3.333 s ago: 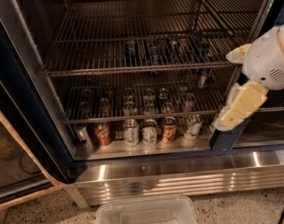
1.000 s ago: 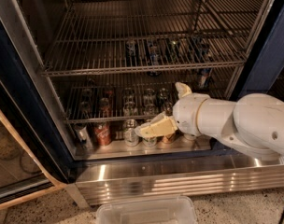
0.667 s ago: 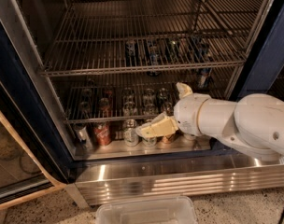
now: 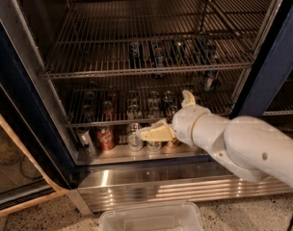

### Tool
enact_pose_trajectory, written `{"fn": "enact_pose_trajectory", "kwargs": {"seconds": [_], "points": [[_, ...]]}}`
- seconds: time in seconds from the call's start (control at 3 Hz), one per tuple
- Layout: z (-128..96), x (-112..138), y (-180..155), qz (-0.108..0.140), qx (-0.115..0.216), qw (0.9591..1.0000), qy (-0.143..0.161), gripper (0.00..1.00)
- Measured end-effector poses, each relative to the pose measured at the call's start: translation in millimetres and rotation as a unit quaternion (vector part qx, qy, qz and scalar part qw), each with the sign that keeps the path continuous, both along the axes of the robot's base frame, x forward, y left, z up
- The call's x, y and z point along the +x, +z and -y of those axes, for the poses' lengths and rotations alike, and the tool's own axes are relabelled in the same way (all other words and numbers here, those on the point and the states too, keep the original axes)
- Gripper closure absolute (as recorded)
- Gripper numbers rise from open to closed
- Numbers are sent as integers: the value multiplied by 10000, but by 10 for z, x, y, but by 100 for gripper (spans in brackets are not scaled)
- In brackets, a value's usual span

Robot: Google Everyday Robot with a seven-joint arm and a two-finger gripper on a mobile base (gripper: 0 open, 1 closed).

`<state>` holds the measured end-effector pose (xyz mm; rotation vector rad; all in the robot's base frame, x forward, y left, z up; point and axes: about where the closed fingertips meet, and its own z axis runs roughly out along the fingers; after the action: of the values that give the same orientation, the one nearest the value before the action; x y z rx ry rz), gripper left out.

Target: Pick green can from middle shelf of fridge

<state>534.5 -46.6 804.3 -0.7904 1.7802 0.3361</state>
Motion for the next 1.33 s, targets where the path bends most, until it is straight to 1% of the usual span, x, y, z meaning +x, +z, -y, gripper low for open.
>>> {"fn": "enact_pose_trajectory", "kwargs": {"seconds": [0.33, 0.67, 1.0, 1.33], "points": [[415, 131, -171, 518, 129, 9965, -648, 0], [540, 211, -33, 1066, 553, 9879, -983, 0], [297, 216, 43, 1100, 1040, 9852, -807, 0], [284, 284, 30, 1193, 1070, 9828, -921, 0]]}}
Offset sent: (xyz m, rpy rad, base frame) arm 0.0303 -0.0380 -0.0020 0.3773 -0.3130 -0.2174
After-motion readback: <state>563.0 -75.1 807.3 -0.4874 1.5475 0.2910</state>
